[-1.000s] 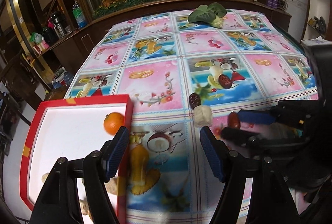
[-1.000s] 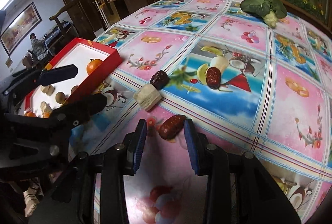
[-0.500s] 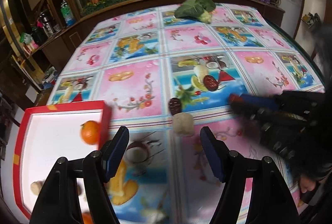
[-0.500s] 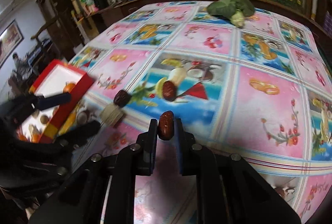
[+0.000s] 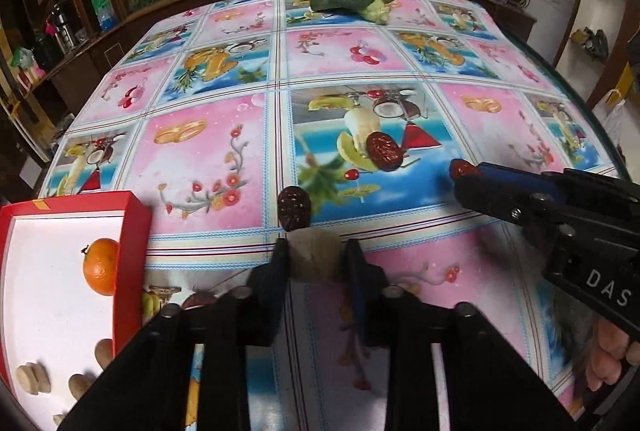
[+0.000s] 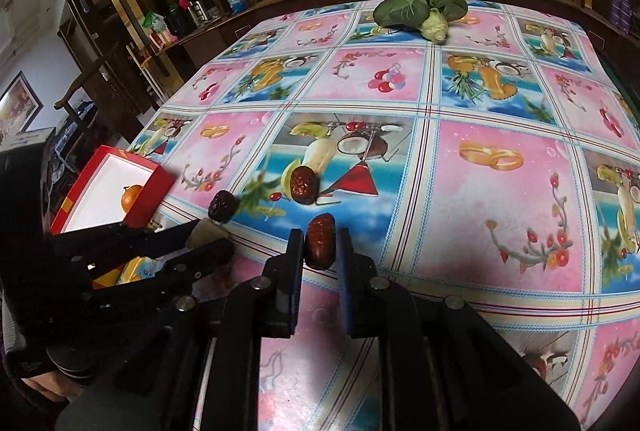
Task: Organize fruits
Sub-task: 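Grasp a dark red date with the right tool while the left tool grasps a pastry cube, then carry date and pastry cube over the tray and open both tools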
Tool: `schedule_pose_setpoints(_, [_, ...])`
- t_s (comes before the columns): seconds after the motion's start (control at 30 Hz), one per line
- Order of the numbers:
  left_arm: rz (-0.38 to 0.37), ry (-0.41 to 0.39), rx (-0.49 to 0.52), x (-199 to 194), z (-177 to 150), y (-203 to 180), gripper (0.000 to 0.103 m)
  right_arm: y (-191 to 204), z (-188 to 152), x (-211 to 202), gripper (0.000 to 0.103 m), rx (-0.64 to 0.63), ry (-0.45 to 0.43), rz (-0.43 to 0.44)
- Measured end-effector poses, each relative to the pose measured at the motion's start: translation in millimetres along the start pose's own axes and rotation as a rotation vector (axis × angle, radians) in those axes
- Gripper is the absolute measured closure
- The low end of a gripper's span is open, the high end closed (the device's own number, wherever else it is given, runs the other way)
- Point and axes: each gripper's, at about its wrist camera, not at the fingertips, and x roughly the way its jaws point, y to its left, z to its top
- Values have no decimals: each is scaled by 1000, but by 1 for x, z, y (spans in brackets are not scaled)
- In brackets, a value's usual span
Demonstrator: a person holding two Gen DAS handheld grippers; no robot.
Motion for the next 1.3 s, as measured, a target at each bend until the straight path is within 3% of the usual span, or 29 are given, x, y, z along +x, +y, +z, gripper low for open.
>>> schedule_pose_setpoints(0.13, [22,-34,4,-12,-3,-2,78,4,-1,-4,85,-17,-26,18])
schedule_pose_setpoints(0.53, [120,-219,24,-81,-11,-1,78,30,-6,-32,85,-131,-217,78])
schedule_pose_setpoints(0.93, [155,-271,-39,-102,-26,31,78,58,-5,-22,85,-120,-231,117])
schedule_pose_setpoints(1.3, [203,-279,-152,-113,-50,82,78,139,-7,7,85,-170,-199,234])
